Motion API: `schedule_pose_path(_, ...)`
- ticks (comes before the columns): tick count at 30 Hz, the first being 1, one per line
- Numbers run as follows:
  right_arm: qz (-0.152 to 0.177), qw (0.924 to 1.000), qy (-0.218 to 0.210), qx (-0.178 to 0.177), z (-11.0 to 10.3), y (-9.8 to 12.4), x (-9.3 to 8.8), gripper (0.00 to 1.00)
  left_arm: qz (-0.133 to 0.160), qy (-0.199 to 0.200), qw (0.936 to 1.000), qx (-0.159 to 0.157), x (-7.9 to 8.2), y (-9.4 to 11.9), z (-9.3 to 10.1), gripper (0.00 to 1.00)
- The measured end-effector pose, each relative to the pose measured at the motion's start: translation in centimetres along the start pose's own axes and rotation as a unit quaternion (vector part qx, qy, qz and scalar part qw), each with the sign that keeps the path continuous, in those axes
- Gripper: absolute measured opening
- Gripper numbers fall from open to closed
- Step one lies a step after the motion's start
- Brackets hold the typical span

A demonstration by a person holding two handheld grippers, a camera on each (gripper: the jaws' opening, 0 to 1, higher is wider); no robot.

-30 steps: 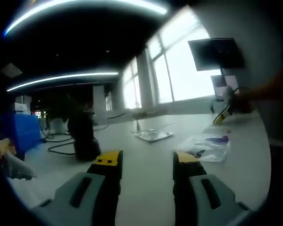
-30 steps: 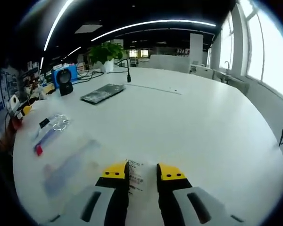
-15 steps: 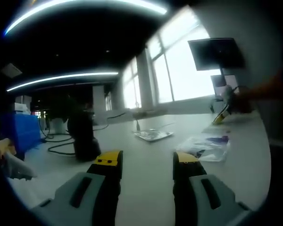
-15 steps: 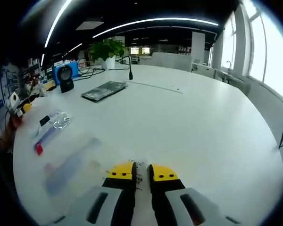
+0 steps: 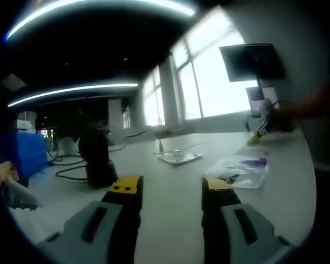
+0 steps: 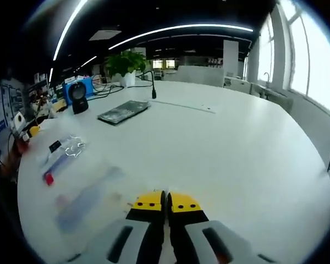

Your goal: Clip sheet goods on table flip sheet goods clip sheet goods scan sheet goods put sheet goods back to table

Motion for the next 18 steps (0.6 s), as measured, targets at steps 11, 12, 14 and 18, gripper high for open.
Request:
schedule_pose_path(11, 0.078, 0.9942, -0.07, 0.022, -0.1, 2.8, 3.8, 0.0, -0.001, 0.003, 1.0, 0.001, 0.0, 0.1, 0.1, 0.35)
schedule_pose_path(12, 0.083, 0.9938, -0.07, 0.023, -0.2, 3.1, 4.0, 0.0, -0.001, 0.003, 1.0, 0.001, 0.0, 0.1, 0.1, 0.35)
schedule_pose_path(14, 0.093, 0.992, -0.081, 0.028, -0.4, 3.6, 4.5, 0.0, -0.001, 0.003, 1.0, 0.001, 0.0, 0.1, 0.1, 0.35)
schedule_pose_path(18, 0.127, 0.9856, -0.104, 0.04, -0.7, 4.5, 6.2, 0.0, -0.001, 0.004, 1.0, 0.001, 0.0, 0.1, 0.1, 0.35)
Point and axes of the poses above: the point that each gripper's makers call its tool centre point, and the gripper's own axes: y roughly backward along the fingers, z roughly to its right, x roughly out of its top, the point moved 1 cm from there along y, roughly backward along the fingers, and after that the axes turned 2 degrees about -x, right-handed, at the moved point
